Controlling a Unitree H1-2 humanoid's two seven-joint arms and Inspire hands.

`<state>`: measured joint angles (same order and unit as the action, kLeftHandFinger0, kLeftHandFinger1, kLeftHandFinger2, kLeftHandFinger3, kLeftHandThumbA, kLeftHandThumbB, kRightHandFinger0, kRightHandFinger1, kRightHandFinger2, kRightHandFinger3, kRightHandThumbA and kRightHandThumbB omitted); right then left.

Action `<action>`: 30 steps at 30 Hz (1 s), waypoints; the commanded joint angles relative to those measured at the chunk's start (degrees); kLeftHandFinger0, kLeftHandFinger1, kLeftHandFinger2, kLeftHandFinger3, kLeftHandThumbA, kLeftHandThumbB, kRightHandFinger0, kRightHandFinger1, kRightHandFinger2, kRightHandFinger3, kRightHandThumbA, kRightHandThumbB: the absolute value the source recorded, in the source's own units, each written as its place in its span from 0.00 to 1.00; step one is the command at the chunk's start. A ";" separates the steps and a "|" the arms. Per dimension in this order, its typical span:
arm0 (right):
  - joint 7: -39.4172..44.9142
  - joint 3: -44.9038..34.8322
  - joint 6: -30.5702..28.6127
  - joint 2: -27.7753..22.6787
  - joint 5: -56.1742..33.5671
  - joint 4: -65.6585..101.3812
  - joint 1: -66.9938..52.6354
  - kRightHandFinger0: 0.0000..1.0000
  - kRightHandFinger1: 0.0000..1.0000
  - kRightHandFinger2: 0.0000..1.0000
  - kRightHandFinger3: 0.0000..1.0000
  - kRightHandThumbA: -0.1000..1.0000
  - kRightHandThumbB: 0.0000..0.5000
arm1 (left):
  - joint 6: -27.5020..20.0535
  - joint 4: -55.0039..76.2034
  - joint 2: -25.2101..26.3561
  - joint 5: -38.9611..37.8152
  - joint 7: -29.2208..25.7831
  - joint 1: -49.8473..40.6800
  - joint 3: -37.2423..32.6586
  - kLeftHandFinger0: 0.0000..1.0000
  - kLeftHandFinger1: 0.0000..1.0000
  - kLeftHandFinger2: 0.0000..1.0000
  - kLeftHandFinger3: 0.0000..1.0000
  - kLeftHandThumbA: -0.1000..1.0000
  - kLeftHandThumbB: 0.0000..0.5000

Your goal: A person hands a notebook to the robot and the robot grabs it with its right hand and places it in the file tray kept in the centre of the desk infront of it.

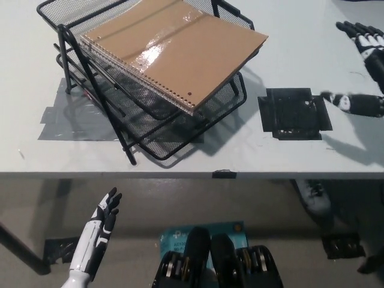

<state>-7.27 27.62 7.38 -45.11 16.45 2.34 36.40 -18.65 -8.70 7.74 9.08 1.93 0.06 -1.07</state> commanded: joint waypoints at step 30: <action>7.93 -7.70 -9.55 27.75 -19.07 12.26 -41.72 1.00 1.00 1.00 1.00 0.99 0.56 | -3.34 3.67 0.33 -0.81 -0.18 -1.45 -0.45 1.00 1.00 1.00 1.00 1.00 0.85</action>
<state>-2.77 21.35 0.98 -18.12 -3.00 14.60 -6.33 -19.60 -7.21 7.74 8.97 1.93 -1.32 -1.56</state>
